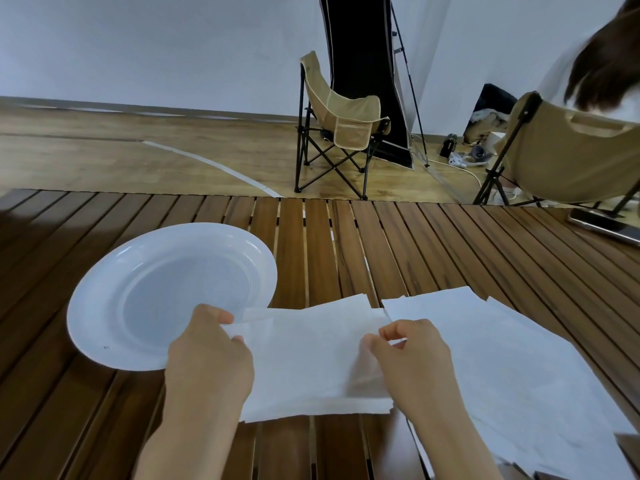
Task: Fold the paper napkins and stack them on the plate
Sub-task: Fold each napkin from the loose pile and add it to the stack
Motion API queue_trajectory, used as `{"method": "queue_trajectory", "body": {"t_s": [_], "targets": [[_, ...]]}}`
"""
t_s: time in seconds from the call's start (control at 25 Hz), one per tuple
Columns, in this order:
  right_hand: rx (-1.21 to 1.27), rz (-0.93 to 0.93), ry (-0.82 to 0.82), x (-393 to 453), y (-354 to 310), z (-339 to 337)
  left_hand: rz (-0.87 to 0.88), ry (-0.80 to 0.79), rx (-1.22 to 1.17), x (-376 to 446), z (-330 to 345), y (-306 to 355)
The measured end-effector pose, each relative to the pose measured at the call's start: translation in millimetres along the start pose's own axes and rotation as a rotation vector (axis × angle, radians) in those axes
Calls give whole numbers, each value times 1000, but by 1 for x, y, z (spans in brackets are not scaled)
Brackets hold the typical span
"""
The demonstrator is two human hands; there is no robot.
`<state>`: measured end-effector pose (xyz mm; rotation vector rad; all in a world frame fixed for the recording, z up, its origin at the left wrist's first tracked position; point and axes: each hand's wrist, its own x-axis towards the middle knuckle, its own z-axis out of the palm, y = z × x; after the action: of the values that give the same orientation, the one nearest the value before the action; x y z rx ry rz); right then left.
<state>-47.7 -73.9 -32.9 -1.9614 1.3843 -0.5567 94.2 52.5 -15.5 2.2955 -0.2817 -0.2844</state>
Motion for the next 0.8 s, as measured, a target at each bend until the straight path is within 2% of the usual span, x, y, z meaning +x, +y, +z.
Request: {"method": "queue_trajectory", "body": {"t_s": [0.16,0.28,0.44,0.64,0.8], "targets": [[2,51,-3,1,1,-12,86,136,-134,-1,-4,7],[-34,114,-47,0,1,-15,143,167,-150,1,0,8],[-55,111,-64,-1,1,-12,146,119,-47,5,6,1],[-46,51,-65,-2,0,-10,113,-26,189,5,15,2],[-23,41,-63,0,1,-9,77,-70,178,4,15,6]]}}
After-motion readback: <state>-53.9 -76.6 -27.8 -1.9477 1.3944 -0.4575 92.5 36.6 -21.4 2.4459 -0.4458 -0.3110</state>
